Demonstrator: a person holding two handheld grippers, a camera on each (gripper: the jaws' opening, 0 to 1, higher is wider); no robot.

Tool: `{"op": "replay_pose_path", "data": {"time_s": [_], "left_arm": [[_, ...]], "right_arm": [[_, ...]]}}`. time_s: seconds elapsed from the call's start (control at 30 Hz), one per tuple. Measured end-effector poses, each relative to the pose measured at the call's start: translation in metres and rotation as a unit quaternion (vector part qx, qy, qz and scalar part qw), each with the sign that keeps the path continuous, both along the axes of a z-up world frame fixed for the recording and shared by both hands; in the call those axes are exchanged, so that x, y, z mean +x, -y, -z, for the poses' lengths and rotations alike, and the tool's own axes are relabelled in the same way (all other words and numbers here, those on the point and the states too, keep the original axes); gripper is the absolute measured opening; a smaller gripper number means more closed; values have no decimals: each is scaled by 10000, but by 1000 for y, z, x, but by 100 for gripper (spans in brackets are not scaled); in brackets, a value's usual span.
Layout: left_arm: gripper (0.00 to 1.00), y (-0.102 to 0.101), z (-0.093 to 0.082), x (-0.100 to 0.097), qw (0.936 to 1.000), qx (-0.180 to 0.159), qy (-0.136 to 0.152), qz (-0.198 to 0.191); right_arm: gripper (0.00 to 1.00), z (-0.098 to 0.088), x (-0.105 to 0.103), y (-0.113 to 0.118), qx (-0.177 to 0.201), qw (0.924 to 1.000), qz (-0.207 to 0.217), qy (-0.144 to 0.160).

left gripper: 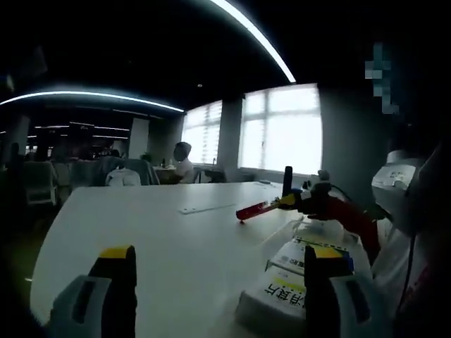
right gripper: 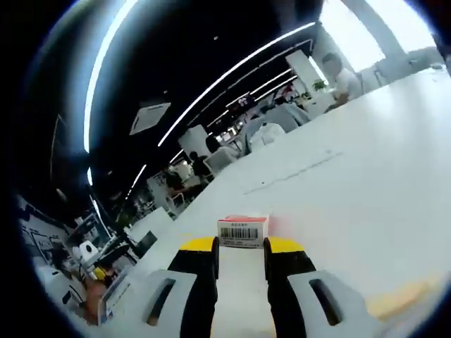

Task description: Arrange the small medicine boxes into an aligned row inside the storage area until every box is upright, visible, and separated from the surrounding clutter.

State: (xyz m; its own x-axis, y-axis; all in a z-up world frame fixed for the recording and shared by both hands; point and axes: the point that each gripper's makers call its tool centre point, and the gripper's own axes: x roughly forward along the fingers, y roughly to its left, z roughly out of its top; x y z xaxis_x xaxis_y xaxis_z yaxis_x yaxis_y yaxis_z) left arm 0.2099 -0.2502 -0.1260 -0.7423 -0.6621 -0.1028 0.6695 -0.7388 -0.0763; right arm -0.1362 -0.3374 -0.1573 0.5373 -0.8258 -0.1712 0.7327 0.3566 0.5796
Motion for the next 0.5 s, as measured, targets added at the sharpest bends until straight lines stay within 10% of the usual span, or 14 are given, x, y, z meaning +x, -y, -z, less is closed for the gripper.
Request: {"op": "replay_pose_path", "data": {"time_s": [0.23, 0.5], "left_arm": [[99, 3, -3, -6, 10000, -17, 20, 66], [99, 3, -1, -9, 9999, -23, 77, 120]], "right_arm": [[23, -2, 2, -1, -20, 9999, -55, 132], [25, 14, 11, -18, -286, 9870, -546, -1488]]}}
